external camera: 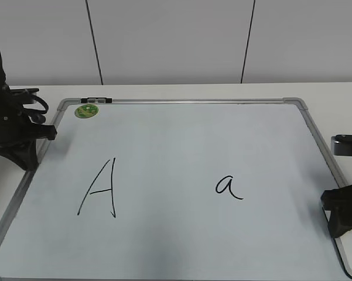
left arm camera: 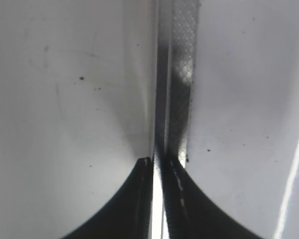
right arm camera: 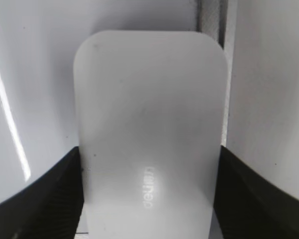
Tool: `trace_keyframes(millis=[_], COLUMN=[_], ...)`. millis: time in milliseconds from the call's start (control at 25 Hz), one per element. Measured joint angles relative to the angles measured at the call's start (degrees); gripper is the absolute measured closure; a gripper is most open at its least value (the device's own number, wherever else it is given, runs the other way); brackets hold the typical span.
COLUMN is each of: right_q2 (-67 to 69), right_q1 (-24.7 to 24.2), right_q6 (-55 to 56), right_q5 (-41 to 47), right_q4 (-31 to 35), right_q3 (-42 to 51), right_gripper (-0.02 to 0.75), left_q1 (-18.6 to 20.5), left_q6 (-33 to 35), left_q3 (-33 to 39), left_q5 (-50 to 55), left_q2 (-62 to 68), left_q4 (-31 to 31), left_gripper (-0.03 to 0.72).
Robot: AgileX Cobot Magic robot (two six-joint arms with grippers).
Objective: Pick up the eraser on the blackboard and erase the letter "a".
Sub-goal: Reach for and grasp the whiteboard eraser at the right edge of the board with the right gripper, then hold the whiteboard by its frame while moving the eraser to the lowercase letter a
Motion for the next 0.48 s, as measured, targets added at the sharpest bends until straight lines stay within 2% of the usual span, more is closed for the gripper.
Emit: trace_keyframes(millis=[320,480], right_q2=[0.0,0.35], right_q1=[0.0,0.0], right_q6=[0.29,0.28], right_q5=[0.14,4.29], right_q4=[1.16,2.54], right_q3=[-0.14,-3.28], right_gripper=[0.211,0.211], left_q1=[0.0,0.0], left_q6=[0.0,0.0], left_q3=[0.0,0.0], left_q5=[0.0,0.0], left_q2=[0.0,0.0], left_q4=[-0.56,-0.78], left_gripper=[0.633,0.633])
